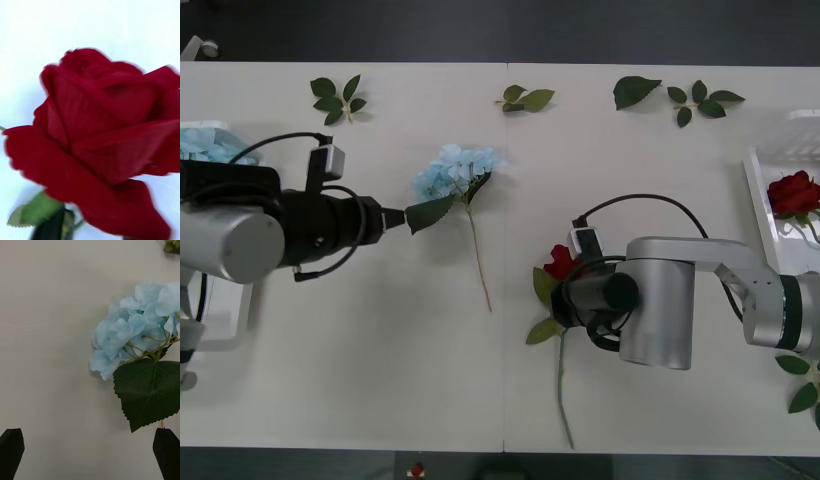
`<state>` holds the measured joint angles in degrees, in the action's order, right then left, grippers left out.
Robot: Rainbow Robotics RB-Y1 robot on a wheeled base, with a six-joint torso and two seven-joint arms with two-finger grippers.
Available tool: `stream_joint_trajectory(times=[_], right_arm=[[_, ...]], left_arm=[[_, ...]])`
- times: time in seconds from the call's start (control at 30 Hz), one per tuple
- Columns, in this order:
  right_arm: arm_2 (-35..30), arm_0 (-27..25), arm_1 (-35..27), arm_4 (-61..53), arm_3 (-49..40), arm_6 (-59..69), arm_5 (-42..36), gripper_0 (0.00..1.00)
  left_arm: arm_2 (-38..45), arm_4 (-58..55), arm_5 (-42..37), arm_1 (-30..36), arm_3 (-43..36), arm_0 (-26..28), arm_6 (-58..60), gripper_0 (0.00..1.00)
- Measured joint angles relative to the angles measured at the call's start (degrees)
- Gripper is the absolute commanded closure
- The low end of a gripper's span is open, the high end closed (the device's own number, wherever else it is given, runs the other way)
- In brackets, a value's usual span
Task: Put the red flowers into the right box and the blue flowers into the left box
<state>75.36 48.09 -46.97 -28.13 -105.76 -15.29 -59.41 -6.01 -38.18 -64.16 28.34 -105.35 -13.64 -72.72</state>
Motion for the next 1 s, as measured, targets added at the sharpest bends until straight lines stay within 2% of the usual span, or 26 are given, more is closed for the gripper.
stream_joint_trajectory(times=[0.2,0.37,0.53,0.7,1.0], right_arm=[[0.0,0.28,-3.44,0.0,-4.81,-0.08,0.0,0.0],[0.0,0.28,-4.44,0.0,-6.34,-0.09,0.0,0.0],[0.06,0.28,-4.39,0.0,-5.9,-0.1,1.03,0.0],[0.2,0.29,-3.51,0.0,-3.1,-0.13,3.43,0.0],[0.7,0.3,-2.15,0.02,-0.98,-0.27,5.58,0.0]], left_arm=[[-8.35,10.75,0.28,-3.97,0.06,-1.2,9.53,0.0],[-13.64,17.15,0.28,-5.86,0.98,-3.75,22.98,0.0],[-20.16,24.3,0.28,-6.08,4.71,-7.96,27.82,0.0],[-25.22,26.57,0.27,-7.0,11.51,-14.26,41.13,0.0],[-24.92,26.56,3.61,-11.25,21.62,-21.62,38.55,0.0]])
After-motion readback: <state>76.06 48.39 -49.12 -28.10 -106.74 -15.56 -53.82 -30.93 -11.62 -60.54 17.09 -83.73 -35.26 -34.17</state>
